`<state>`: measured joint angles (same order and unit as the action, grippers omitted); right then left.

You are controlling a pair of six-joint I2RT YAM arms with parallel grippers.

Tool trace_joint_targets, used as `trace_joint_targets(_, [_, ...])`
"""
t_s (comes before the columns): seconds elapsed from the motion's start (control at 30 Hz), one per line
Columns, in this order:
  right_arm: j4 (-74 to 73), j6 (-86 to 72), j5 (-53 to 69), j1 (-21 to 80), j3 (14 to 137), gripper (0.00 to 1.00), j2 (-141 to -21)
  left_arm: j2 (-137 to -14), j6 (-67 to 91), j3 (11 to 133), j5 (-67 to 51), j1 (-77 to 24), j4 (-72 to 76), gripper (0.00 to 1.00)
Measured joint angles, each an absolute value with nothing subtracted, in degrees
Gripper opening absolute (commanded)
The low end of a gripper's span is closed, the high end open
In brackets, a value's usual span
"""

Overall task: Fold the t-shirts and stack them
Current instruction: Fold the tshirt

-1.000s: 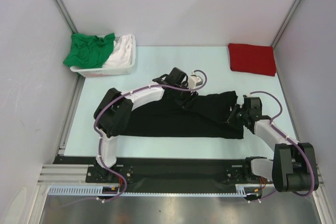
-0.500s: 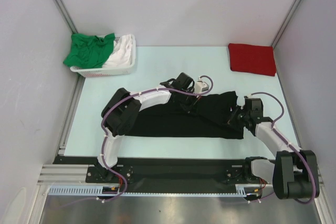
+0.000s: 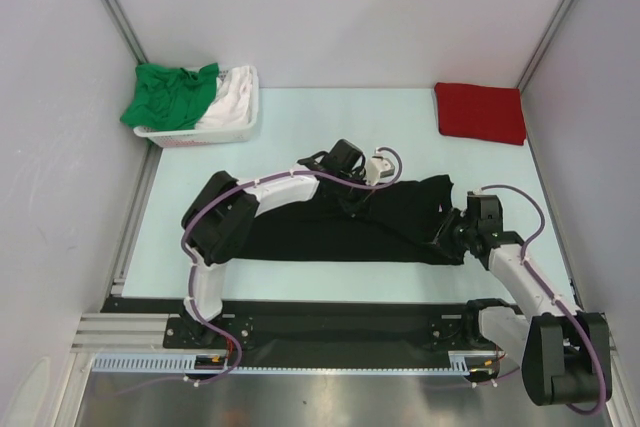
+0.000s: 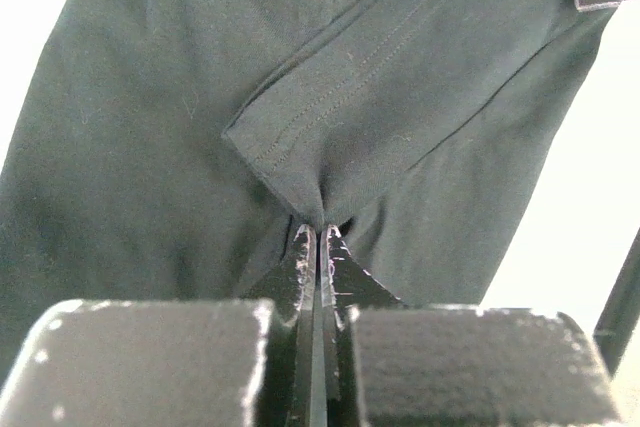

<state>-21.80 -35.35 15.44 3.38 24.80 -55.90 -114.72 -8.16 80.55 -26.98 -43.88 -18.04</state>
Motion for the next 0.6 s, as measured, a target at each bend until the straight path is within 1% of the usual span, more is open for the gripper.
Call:
trace_joint_targets(0.03, [-21.87, -35.68, 15.35, 3.27, 24.62, 0.39, -56.69, -114.93, -8.4, 80.55, -26.87, -43.86, -18.06, 0.08])
trace_joint_targets(0.07, [-21.96, -35.46, 15.22, 3.09, 24.49, 0.41, -57.23, -115.22, -8.71, 80.55, -26.68, -43.86, -18.09, 0.13])
trace_joint_targets(0.1, [-22.09, -35.42, 15.16, 2.76, 24.43, 0.42, -57.58, -115.52, -8.95, 80.55, -26.5, -43.86, -18.13, 0.23])
trace_joint_targets(0.17, [-22.2, -35.31, 14.9, 1.87, 24.43, 0.43, -57.6, -116.2, -9.67, 80.58, -25.71, -43.86, -18.48, 0.29])
trace_joint_targets(0.2, [-22.22, -35.22, 14.76, 1.39, 24.45, 0.45, -57.39, -116.44, -9.91, 80.6, -25.45, -43.86, -18.92, 0.36])
trace_joint_targets(0.27, [-22.48, -34.92, 14.22, 0.8, 24.8, 0.45, -56.84, -116.71, -10.66, 81.06, -25.12, -43.86, -20.36, 0.43])
trace_joint_targets(0.3, [-22.46, -34.7, 14.0, 0.62, 25.21, 0.46, -56.62, -116.71, -11.03, 81.34, -25.04, -43.83, -20.82, 0.54])
trace_joint_targets(0.33, [-22.52, -34.46, 13.72, 0.21, 25.93, 0.46, -56.55, -116.71, -11.51, 81.93, -25.06, -43.75, -21.52, 0.6])
trace_joint_targets(0.37, [-22.37, -34.33, 13.72, -0.16, 26.63, 0.46, -56.73, -116.68, -11.9, 82.52, -25.06, -43.75, -21.91, 0.7])
trace_joint_targets(0.4, [-21.96, -34.06, 13.32, -0.64, 27.62, 0.46, -57.08, -116.49, -12.34, 82.98, -25.06, -43.66, -22.06, 0.88])
trace_joint_targets(0.5, [-19.94, -33.34, 11.99, -2.66, 30.79, 0.48, -60.1, -114.52, -13.28, 83.11, -25.19, -42.87, -23.49, 0.9])
trace_joint_targets(0.6, [-16.23, -32.18, 10.76, -4.01, 34.72, 0.48, -66.87, -111.22, -14.11, 83.09, -25.28, -41.06, -25.19, 0.91])
